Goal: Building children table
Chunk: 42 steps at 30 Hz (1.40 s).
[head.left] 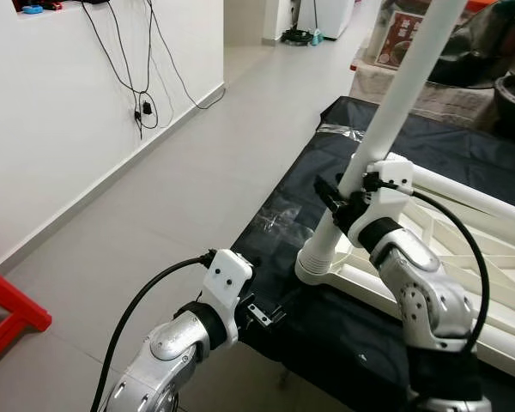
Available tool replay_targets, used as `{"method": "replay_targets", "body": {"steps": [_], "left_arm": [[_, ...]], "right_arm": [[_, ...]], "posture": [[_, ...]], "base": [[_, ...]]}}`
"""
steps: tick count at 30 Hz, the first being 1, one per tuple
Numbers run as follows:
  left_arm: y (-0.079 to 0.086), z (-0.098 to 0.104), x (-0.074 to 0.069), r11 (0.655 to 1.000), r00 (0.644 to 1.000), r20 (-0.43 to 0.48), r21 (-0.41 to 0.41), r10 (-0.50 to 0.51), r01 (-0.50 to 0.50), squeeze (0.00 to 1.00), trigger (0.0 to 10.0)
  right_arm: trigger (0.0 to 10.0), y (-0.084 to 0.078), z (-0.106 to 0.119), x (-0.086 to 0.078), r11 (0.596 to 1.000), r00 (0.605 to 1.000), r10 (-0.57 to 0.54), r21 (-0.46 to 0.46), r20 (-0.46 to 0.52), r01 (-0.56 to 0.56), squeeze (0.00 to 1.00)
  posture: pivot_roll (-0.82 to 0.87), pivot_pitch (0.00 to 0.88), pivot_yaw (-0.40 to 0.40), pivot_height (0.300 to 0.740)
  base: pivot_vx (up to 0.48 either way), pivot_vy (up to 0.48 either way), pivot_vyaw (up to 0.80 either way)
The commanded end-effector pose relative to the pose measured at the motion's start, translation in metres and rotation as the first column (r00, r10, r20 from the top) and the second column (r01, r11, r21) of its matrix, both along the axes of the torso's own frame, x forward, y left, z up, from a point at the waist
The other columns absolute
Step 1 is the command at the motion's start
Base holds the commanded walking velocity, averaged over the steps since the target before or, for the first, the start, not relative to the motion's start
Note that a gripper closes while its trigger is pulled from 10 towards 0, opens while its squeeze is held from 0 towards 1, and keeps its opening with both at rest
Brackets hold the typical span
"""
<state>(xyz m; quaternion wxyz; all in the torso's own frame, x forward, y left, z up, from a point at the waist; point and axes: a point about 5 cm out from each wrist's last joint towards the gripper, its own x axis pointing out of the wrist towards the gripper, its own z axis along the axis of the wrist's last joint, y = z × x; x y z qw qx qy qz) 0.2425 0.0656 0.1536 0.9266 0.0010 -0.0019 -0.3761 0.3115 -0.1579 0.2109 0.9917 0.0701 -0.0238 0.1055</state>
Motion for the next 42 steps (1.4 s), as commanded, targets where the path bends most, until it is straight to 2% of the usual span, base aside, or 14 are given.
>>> {"method": "replay_targets", "body": {"steps": [1,6,12,19,26,28,29,30,33,35,37,39,40,42], "left_arm": [[0.001,-0.002,0.001,1.000,1.000,0.003,0.011,-0.003,0.003,0.00,10.0],[0.002,-0.003,0.002,1.000,1.000,0.006,0.017,-0.006,0.006,0.00,10.0],[0.002,-0.004,0.003,1.000,1.000,0.009,0.021,-0.010,0.009,0.00,10.0],[0.002,-0.005,0.003,1.000,1.000,0.010,0.023,-0.010,0.010,0.00,10.0],[0.002,-0.006,0.003,1.000,1.000,0.009,0.023,-0.012,0.012,0.00,10.0],[0.002,-0.007,0.003,1.000,1.000,0.007,0.021,-0.014,0.014,0.00,10.0],[0.002,-0.007,0.003,1.000,1.000,0.007,0.021,-0.014,0.014,0.00,10.0],[0.003,-0.007,0.003,1.000,1.000,0.006,0.020,-0.015,0.015,0.00,10.0],[0.003,-0.007,0.003,1.000,1.000,0.006,0.020,-0.015,0.015,0.00,10.0],[0.002,-0.007,0.003,1.000,1.000,0.006,0.021,-0.017,0.017,0.00,10.0],[0.002,-0.008,0.003,1.000,1.000,0.006,0.022,-0.018,0.017,0.00,10.0],[0.002,-0.008,0.004,1.000,1.000,-0.004,0.019,-0.017,0.017,0.00,10.0],[0.003,-0.009,0.004,1.000,1.000,-0.016,0.019,-0.017,0.017,0.00,10.0],[0.003,-0.010,0.004,1.000,1.000,-0.024,0.018,-0.018,0.018,0.00,10.0]], "right_arm": [[10.0,-0.020,-0.030,-0.004,0.986,0.978,-0.156,-0.078,-0.141,0.147,0.00],[10.0,-0.012,-0.020,-0.015,0.962,0.969,-0.246,-0.131,-0.035,0.240,0.00],[10.0,0.003,-0.024,-0.025,0.941,0.952,-0.304,-0.167,-0.031,0.294,0.00],[10.0,0.007,-0.027,-0.028,0.913,0.920,-0.388,-0.164,-0.061,0.374,0.00],[10.0,0.006,-0.028,-0.029,0.867,0.864,-0.494,-0.133,-0.101,0.480,0.00],[10.0,0.012,-0.030,-0.033,0.812,0.802,-0.584,-0.096,-0.125,0.576,0.00],[10.0,0.012,-0.030,-0.033,0.812,0.802,-0.584,-0.096,-0.125,0.576,0.00],[10.0,0.014,-0.029,-0.035,0.781,0.773,-0.624,-0.092,-0.115,0.617,0.00],[10.0,0.014,-0.029,-0.035,0.781,0.773,-0.624,-0.092,-0.115,0.617,0.00],[10.0,0.024,-0.027,-0.039,0.745,0.742,-0.666,-0.096,-0.068,0.660,0.00],[10.0,0.028,-0.026,-0.041,0.736,0.735,-0.676,-0.095,-0.054,0.670,0.00],[10.0,0.037,-0.020,-0.039,0.761,0.761,-0.648,-0.055,-0.024,0.646,0.00],[10.0,0.044,-0.012,-0.037,0.802,0.802,-0.598,0.000,0.006,0.598,0.00],[10.0,0.046,-0.006,-0.037,0.816,0.815,-0.578,0.014,0.040,0.578,0.00]], "posture": [[0.08,0.083,-0.047,0.740],[0.08,0.082,-0.043,0.740],[0.08,0.081,-0.043,0.740],[0.09,0.074,-0.043,0.740],[0.09,0.074,-0.039,0.740],[0.09,0.068,-0.043,0.740],[0.09,0.068,-0.043,0.740],[0.09,0.066,-0.040,0.740],[0.09,0.066,-0.040,0.740],[0.09,0.064,-0.039,0.740],[0.09,0.064,-0.039,0.740],[0.09,0.062,-0.040,0.740],[0.09,0.062,-0.040,0.740],[0.09,0.062,-0.041,0.740]], "base": [[0.000,0.000,0.00],[0.000,0.000,0.00],[0.000,0.000,0.00],[0.000,0.000,0.00],[0.000,0.000,0.00],[0.000,0.000,0.00],[0.000,0.000,0.00],[0.000,0.000,0.00],[0.000,0.000,0.00],[0.000,0.000,0.00],[0.000,0.000,0.00],[0.000,0.000,0.00],[0.000,0.000,0.00],[0.000,0.000,0.00]]}}
